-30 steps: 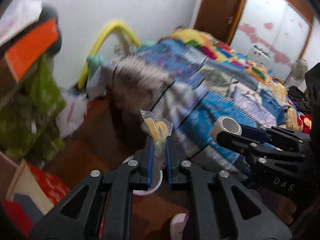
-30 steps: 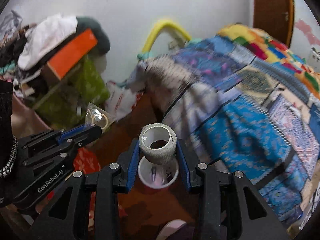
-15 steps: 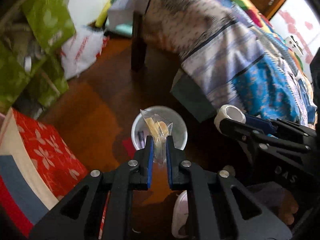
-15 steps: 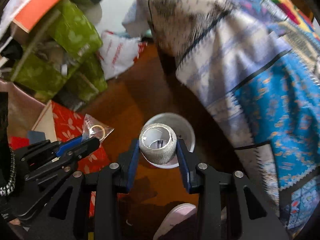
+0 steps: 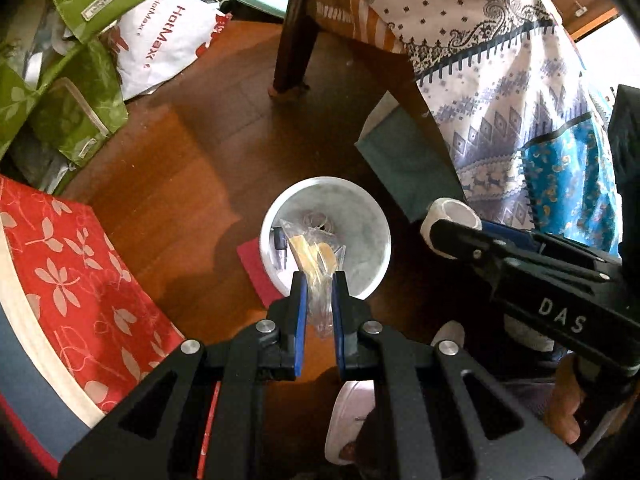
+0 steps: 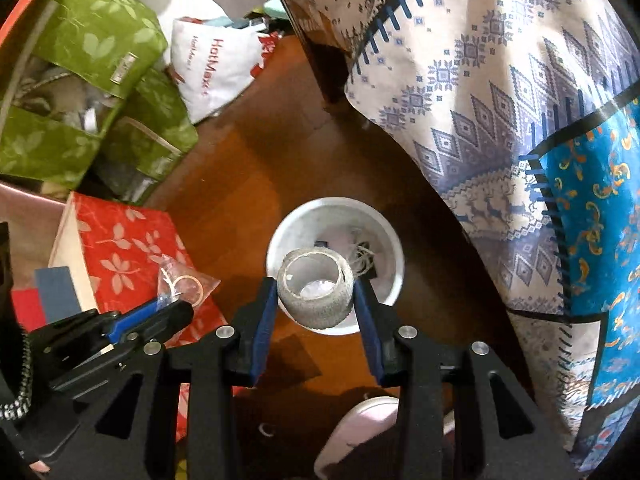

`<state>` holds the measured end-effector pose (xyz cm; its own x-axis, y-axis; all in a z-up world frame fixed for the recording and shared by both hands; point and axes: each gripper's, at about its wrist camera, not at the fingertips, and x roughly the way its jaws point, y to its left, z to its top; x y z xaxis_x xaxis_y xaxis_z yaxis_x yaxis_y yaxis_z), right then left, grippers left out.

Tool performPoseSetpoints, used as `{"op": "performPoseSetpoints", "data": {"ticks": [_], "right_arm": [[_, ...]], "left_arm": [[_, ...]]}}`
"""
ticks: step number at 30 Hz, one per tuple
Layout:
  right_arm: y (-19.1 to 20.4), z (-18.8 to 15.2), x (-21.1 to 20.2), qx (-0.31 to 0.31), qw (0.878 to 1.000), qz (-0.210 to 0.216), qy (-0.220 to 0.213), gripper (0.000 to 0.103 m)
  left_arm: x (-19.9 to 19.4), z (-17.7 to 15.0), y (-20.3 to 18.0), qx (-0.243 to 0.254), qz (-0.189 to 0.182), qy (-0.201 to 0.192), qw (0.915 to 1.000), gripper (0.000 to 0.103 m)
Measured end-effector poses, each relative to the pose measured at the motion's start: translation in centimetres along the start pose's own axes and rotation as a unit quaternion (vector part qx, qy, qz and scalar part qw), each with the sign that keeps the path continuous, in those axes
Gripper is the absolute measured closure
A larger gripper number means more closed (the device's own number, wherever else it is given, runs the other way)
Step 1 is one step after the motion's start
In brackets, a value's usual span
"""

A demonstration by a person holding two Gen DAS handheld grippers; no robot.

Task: Collect trash
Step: 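Open the left tool to drop the bag into the bin while the right tool drops the tape roll, then raise both open tools from the bin back over the quilt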

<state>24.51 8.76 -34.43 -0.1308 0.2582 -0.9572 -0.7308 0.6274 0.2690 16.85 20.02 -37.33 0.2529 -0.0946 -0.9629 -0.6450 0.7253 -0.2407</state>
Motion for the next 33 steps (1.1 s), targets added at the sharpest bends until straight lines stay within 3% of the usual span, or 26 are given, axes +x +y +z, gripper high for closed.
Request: {"op": "performPoseSetpoints", "data": {"ticks": [14,16,18,24,33], "right_arm": [[-0.8,-0.3,-2.1,0.000,1.000,0.008,-0.021,0.067],[-0.6,-0.5,-2.7,-0.004,1.000,0.003,-0.029,0.067],[-0.6,-0.9,-3.4,-0.008,0.999,0.000,-0.035,0.067],[-1.1,-2.1,-5.1,-0.008,0.999,-0.009,-0.052,0.067],[-1.7,-5.1,-11.3,-0.012,0.993,-0.012,-0.118,0.067]], "left_arm": [[1.2,1.9,-1.6,0.007,-0.023,0.020,0.9995,0.092],[1.4,2.1,-1.8,0.004,-0.012,0.027,0.9996,0.086],[1.3,2.1,-1.9,0.001,-0.006,0.028,0.9996,0.073],[-1.0,1.7,-2.6,0.015,-0.001,0.001,0.9999,0.068],[-8.9,-0.1,-5.0,0.048,-0.009,-0.083,0.9954,0.068]]}}
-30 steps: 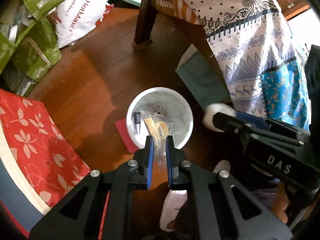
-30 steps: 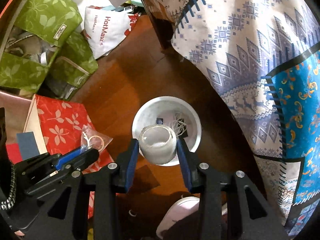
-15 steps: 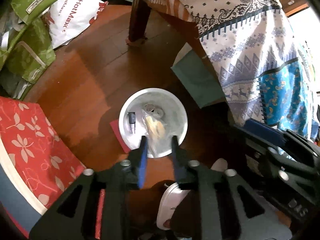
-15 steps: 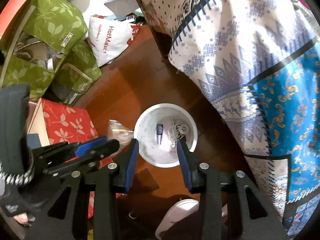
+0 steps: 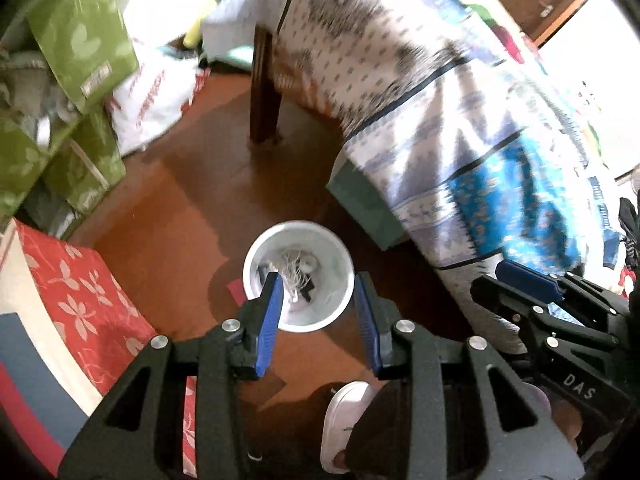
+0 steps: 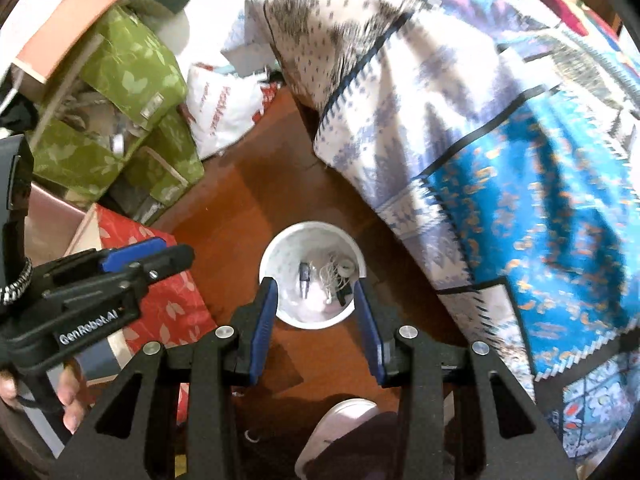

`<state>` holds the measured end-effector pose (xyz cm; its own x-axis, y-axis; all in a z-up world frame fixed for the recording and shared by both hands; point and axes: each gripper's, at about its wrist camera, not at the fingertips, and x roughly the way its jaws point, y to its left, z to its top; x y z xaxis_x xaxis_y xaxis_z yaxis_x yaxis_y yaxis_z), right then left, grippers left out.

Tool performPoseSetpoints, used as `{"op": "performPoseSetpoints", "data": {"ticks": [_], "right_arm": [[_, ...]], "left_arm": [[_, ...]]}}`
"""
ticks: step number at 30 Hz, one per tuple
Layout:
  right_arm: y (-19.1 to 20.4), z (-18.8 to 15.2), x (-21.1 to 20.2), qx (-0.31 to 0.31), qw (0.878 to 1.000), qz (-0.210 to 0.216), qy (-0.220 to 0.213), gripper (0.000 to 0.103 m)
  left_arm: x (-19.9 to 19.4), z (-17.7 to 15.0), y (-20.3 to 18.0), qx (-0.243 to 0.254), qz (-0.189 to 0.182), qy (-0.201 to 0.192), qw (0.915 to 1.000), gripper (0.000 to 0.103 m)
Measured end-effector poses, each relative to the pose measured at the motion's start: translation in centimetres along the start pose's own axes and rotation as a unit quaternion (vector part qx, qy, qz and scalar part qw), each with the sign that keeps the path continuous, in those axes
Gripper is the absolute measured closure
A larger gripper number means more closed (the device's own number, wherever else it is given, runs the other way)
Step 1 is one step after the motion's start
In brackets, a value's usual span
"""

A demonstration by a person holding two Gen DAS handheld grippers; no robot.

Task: Collect trash
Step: 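Raise both open tools from the bin back over the quilt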

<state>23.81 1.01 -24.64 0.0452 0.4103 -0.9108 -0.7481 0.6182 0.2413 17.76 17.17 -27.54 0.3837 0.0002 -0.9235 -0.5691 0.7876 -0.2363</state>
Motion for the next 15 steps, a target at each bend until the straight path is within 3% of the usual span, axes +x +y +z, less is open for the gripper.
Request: {"op": "performPoseSetpoints", "data": {"ticks": [6,15], "right_arm": [[-0.9,-0.7,-6.0,0.002,0.997,-0.002,-0.072,0.067],[-3.1,-2.7,-16.5,0.010,0.975,-0.038,-0.218,0.067]], "left_arm": [[-5.7,-0.5,-3.2,0.036,0.000,-0.066,0.9972,0.068],[-14.1,-0.7,-10.1,0.096,-0.020,-0.183,0.9782,0.068]]}}
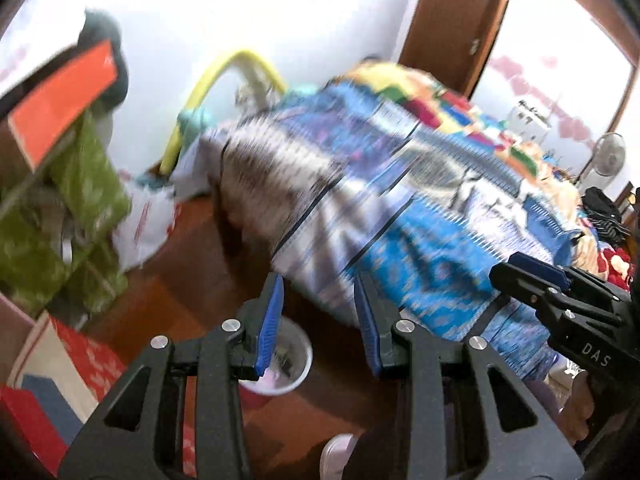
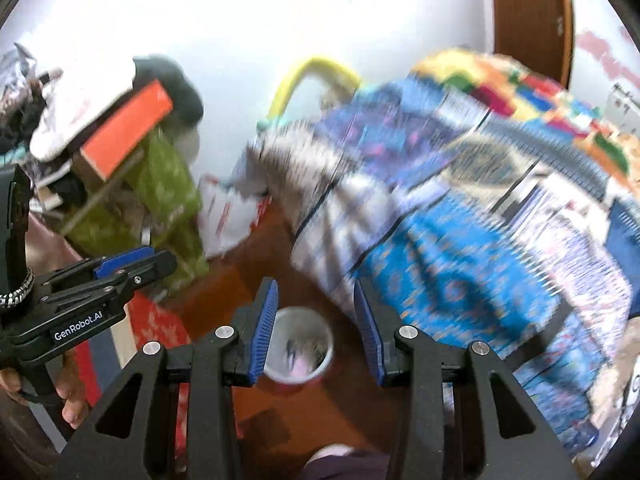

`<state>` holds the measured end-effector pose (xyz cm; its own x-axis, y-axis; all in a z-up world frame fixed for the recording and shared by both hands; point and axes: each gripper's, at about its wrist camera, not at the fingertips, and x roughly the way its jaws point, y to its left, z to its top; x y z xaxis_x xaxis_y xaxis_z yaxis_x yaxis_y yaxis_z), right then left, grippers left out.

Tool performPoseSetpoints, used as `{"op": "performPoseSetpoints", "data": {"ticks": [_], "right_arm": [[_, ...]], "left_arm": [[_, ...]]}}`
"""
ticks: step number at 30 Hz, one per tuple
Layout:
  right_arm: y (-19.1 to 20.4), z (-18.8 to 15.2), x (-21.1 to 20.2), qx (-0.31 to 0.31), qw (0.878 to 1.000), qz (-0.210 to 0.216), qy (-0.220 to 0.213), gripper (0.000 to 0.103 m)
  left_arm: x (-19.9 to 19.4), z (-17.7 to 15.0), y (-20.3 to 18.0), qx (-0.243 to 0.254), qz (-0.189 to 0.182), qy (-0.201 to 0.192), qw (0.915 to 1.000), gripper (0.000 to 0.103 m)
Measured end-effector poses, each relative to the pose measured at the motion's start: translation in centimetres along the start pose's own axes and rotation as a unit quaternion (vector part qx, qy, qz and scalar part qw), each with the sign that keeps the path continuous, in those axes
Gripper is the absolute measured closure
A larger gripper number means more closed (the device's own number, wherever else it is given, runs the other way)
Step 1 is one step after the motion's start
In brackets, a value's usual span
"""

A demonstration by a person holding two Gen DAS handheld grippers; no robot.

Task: Collect trash
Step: 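Raise both open tools from the bin back over the quilt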

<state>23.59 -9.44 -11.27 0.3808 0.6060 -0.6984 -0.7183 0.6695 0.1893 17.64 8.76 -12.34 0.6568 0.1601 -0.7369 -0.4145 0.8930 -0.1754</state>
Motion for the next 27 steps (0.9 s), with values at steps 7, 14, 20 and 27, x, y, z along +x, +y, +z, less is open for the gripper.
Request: {"op": "performPoseSetpoints", "data": {"ticks": [7,14,20,27], "right_arm": [[-3.1,2.1,-7.7,-0.013,0.988,-0.065,-0.136,0.063],[-9.4,3.4,-11.3,0.010,0.971,-0.142,-0.194,0.031],[-15.7,3.5,-11.5,0.051,0.965,-0.180,-0.184,0.031],[-22.9,2.4,-9.6,0.097,0.961,-0.214,-0.147,0.030]], "left_arm": [[-3.1,3.1,-6.8,0.048,-0.043,-0.070,0.9954,0.063],[-1.7,5.6,-13.3,0.099,-0.058,-0.085,0.9897,0.037],[1.6,7.2,-18.3,0.123,-0.088,-0.073,0.9858,0.037],[8.2,8.7,-22.7,0.140,-0.113,-0.045,0.9827,0.037]]}}
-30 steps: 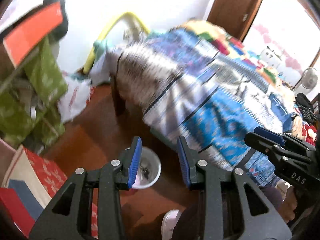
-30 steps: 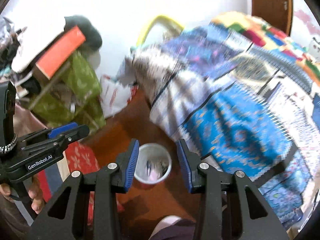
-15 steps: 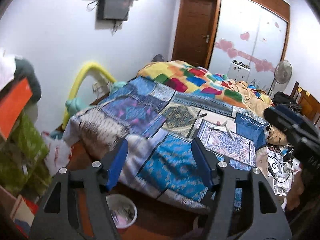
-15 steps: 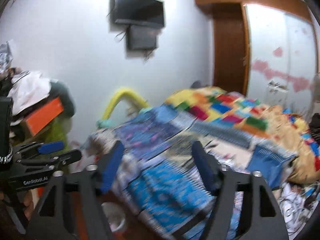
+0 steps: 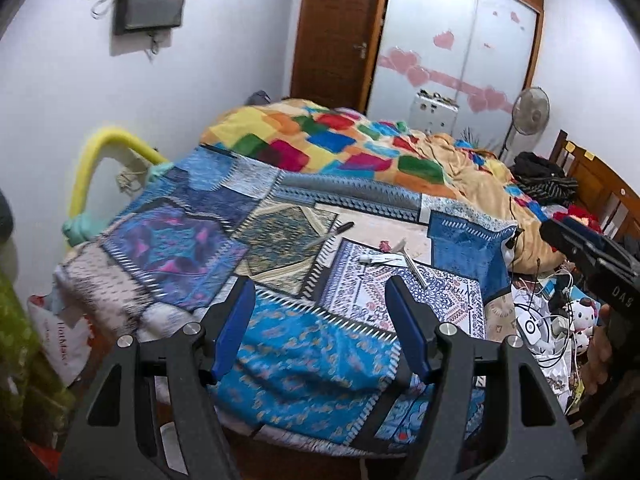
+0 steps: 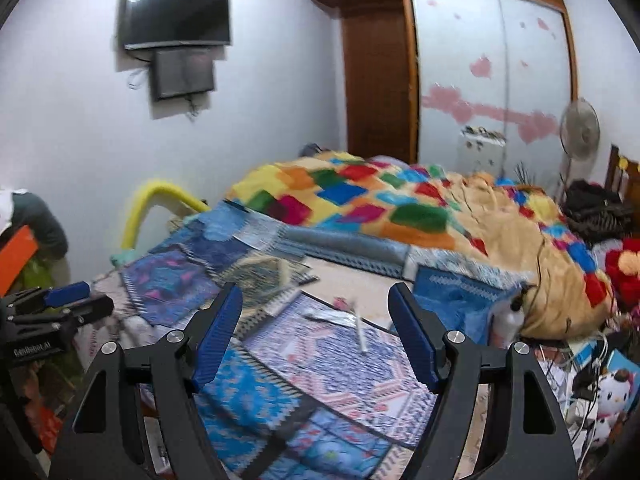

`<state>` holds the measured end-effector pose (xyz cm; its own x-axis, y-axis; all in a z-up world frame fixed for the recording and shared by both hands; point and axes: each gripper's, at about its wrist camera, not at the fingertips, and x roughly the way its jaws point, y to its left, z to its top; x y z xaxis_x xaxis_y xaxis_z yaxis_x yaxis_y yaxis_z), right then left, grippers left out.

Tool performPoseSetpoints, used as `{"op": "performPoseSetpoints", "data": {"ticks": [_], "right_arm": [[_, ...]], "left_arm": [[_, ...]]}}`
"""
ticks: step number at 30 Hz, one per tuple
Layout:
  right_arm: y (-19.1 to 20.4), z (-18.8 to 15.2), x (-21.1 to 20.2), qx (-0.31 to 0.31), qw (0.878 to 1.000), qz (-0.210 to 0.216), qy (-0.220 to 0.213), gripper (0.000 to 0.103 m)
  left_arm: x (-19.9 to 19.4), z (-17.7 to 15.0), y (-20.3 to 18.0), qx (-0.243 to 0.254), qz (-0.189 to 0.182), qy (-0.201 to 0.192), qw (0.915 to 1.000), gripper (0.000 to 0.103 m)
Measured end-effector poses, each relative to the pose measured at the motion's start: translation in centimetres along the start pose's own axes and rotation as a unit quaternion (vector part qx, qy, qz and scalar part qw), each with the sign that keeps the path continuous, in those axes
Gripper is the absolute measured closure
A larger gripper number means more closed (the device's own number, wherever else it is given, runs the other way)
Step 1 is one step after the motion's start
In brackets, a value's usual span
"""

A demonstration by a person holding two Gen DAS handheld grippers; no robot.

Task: Collect trash
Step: 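Raise both open tools from the bin back over the quilt, then grasp the black-capped clear pen with the left tool while the right tool grasps the white razor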

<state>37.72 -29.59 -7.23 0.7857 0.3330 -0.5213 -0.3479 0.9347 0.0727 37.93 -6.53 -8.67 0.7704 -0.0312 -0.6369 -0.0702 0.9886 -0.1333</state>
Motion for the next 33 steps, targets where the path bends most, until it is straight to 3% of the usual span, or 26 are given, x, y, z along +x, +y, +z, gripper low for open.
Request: {"op": "performPoseSetpoints", "data": {"ticks": [12,19,22,33], "right_arm": [[-6.4,-3.3,9.7,0.032,0.994,-0.055,0.093,0.031],[-7.9,-4.9,15.6,0.058,0.988,-0.039,0.135,0.031],[-7.6,-5.7,17.4,0.055,0.987,-0.023,0.147,0.031],[-5.8,-7.4,21.9,0.017,0.982,0.019,0.186,0.067]], "left_arm": [[16.5,2.6,0.0,0.053,-0.009,0.069,0.9962,0.037],[25.8,2.6,1.3,0.083,-0.010,0.112,0.9901,0.037],[28.5,2.7,1.6,0.098,-0.016,0.113,0.9887,0.039],[35.6,3.3,1.5,0.104,-0.064,0.152,0.9808,0.068]]}}
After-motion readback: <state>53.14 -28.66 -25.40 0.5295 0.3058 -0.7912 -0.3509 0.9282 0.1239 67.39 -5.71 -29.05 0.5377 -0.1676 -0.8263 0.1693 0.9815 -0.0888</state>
